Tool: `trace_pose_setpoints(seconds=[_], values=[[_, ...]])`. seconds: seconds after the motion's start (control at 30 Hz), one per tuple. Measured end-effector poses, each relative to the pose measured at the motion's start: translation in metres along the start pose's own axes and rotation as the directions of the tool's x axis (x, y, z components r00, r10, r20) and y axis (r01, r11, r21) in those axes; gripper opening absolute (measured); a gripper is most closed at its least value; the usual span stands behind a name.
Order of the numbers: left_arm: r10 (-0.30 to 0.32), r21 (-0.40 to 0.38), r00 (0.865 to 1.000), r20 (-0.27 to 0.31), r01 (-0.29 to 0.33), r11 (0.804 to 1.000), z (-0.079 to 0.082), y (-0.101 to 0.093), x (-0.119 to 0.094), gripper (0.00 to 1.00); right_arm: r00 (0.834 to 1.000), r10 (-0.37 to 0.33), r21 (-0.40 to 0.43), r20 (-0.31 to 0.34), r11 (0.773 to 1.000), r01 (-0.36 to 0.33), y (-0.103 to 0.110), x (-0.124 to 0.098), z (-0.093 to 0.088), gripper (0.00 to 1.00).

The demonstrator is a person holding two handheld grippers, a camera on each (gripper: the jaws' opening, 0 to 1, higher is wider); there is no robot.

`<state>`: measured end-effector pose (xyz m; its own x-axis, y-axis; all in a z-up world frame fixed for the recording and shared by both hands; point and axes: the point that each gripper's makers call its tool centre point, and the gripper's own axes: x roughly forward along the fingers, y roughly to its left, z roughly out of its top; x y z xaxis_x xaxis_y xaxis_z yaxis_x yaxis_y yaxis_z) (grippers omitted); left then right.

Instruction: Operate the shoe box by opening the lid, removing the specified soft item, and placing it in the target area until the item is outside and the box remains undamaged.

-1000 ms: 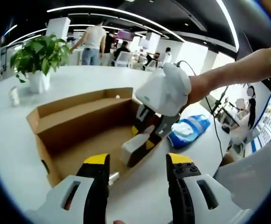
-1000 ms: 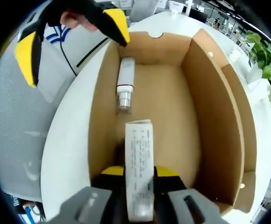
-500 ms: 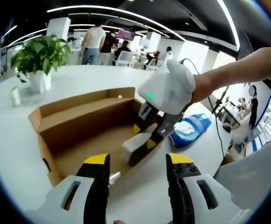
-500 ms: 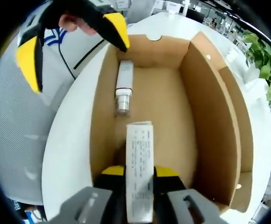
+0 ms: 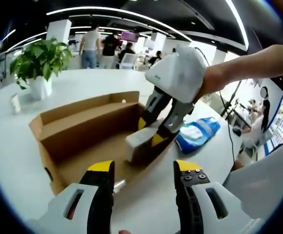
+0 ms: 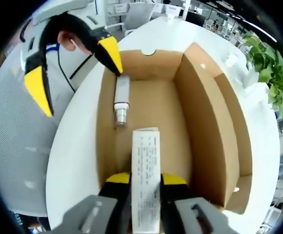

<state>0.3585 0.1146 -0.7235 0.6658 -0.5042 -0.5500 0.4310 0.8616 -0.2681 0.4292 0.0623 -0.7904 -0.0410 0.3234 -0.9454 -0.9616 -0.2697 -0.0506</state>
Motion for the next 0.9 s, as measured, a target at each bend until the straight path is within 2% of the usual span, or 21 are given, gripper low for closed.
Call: trace_pose_setpoints(seconds=[0.13, 0.43, 0.7, 0.9], values=[[0.0, 0.002, 1.0, -0.002, 0.0, 1.0, -0.001, -0.001, -0.001, 0.49, 1.0, -0.009, 0.022, 0.026, 1.0, 0.008, -0.001, -0.009, 0.008, 0.17], [-0.001, 0.018, 1.0, -0.006, 0.001, 1.0, -0.002, -0.002, -0.002, 0.5, 0.998, -0.049, -0.009, 0.029, 0.999, 0.049, -0.007, -0.031, 0.017, 0.17], [-0.001, 0.018, 1.0, -0.008, 0.001, 1.0, -0.005, 0.003, 0.002, 0.5, 0.997, -0.08, -0.016, 0.022, 0.997, 0.08, -0.006, -0.052, 0.015, 0.17], [0.003, 0.005, 1.0, 0.0, -0.003, 1.0, -0.005, 0.002, -0.001, 0.49, 0.995, -0.104, -0.02, 0.006, 0.994, 0.104, -0.004, -0.07, 0.006, 0.17]])
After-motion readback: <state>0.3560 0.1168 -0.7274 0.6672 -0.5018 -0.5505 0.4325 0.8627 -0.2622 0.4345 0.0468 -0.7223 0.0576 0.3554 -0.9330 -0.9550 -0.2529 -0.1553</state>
